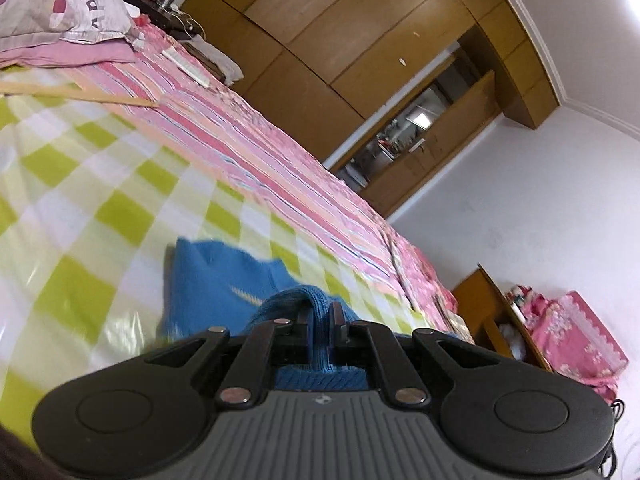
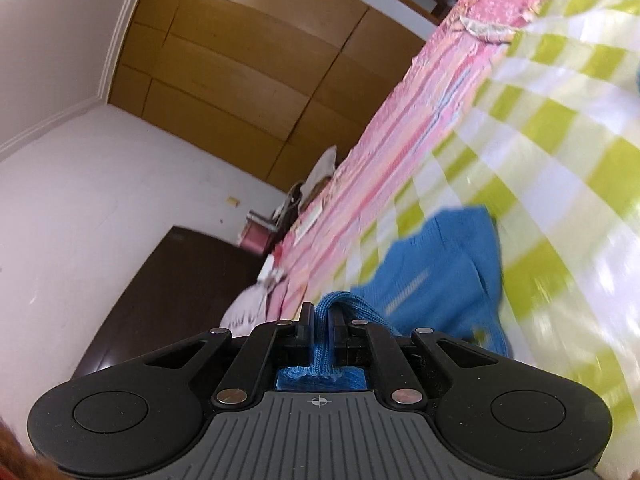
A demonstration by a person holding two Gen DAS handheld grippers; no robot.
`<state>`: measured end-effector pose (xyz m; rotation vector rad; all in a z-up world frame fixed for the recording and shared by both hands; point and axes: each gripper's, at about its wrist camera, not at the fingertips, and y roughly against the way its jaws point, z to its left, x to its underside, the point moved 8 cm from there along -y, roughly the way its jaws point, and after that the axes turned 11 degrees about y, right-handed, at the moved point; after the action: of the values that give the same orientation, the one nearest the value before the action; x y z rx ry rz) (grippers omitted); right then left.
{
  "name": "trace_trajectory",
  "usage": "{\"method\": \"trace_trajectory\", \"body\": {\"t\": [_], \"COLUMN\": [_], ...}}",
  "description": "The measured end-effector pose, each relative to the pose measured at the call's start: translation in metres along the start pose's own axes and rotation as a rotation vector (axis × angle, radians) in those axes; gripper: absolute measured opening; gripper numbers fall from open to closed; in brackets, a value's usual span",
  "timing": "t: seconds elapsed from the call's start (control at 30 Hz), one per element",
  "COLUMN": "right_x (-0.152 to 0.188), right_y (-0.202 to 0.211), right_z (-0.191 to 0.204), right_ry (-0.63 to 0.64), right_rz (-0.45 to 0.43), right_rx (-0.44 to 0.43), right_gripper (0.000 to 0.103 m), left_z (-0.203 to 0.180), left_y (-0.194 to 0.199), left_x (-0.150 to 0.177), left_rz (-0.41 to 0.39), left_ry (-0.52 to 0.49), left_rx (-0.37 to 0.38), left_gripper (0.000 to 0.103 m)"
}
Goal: Fold small clothes
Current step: 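Lift the hem with both tools and fold it toward the collar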
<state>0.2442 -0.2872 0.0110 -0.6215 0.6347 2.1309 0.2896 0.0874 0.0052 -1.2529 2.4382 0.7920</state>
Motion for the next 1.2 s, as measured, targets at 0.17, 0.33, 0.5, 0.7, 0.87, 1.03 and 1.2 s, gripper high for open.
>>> {"method": "trace_trajectory", "body": {"t": [0.17, 0.33, 0.5, 0.7, 0.87, 1.03, 1.2], "right_x": [-0.024, -0.027, -0.027, -0.028, -0.031, -0.035, -0.04], "right_y": [-0.043, -0.08, -0.104, -0.107, -0.104, -0.099, -0.091], "right_z": [-0.017, -0.04, -0.062, -0.079, -0.086, -0.083, -0.079], "right_ry": [0.01, 0.009, 0.011, -0.005, -0.022, -0.028, 0.015], "right_rz": [-0.009, 0.019, 0.042, 0.038, 0.029, 0.018, -0.008], "right_rx": [0.063, 0.139, 0.22, 0.276, 0.287, 0.279, 0.301], "right_gripper": [0.007, 0.007, 0.008, 0.01, 0.011, 0.014, 0.028], "left_z": [0.013, 0.03, 0.05, 0.055, 0.052, 0.052, 0.049], "left_y": [-0.035, -0.064, -0.083, -0.092, -0.094, -0.09, -0.08], "left_x": [-0.014, -0.02, -0.023, -0.023, -0.024, -0.029, -0.04], "left_rz": [-0.005, 0.008, 0.029, 0.034, 0.029, 0.015, -0.015], "left_ry": [-0.015, -0.024, -0.005, 0.002, -0.009, 0.018, 0.034], "left_rx": [-0.056, -0.117, -0.181, -0.207, -0.223, -0.231, -0.22], "left_gripper": [0.012, 0.012, 0.012, 0.013, 0.013, 0.026, 0.043]}}
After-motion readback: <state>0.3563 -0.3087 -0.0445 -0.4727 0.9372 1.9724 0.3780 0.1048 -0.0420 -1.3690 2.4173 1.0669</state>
